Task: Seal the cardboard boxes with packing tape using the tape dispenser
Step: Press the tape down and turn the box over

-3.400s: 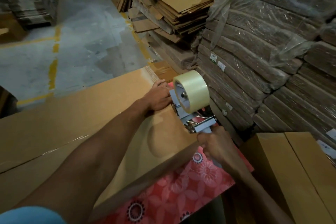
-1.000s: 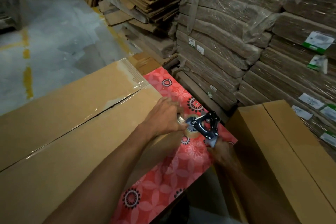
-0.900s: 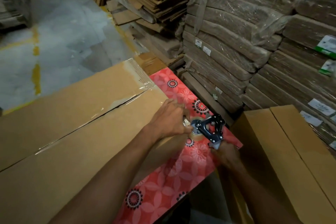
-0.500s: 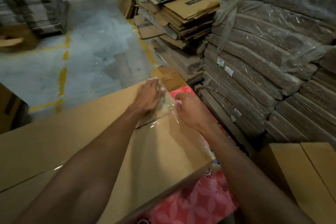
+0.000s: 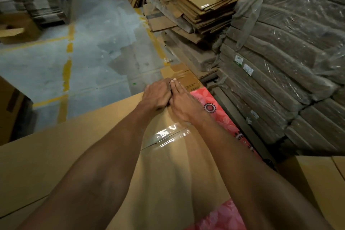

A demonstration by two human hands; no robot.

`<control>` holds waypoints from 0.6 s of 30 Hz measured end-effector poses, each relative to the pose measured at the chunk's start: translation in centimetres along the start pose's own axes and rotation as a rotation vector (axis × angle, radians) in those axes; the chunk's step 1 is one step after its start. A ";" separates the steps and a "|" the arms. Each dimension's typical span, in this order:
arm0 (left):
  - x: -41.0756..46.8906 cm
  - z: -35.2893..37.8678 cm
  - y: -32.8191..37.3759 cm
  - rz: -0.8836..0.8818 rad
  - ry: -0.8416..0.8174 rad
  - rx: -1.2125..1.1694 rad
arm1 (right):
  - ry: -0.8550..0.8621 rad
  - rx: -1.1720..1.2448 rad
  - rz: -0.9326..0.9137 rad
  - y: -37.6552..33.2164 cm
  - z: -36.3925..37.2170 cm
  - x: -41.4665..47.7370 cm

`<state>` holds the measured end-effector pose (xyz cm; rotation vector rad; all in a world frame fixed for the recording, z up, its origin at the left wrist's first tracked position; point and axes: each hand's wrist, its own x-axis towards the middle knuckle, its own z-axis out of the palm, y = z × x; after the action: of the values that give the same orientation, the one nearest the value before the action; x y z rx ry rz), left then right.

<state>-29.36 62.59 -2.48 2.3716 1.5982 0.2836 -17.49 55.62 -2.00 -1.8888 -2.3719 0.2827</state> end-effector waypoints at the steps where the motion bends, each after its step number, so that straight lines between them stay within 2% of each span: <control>1: 0.2 0.2 -0.3 -0.007 -0.001 0.003 | -0.004 0.032 0.010 -0.1 -0.1 -0.4; 8: 0.2 0.7 -0.4 -0.022 -0.051 0.066 | -0.043 0.102 0.142 -0.2 0.9 -8.3; 12: -0.3 0.7 0.0 -0.016 -0.059 0.165 | 0.000 0.097 0.213 -0.9 1.4 -12.2; 18: -6.7 2.2 2.6 0.266 -0.146 0.202 | 0.008 0.072 0.177 -0.3 1.9 -12.0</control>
<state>-28.93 55.18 -3.78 2.6911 1.3002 -0.0028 -15.42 43.76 -3.34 -2.0642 -2.1611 0.3683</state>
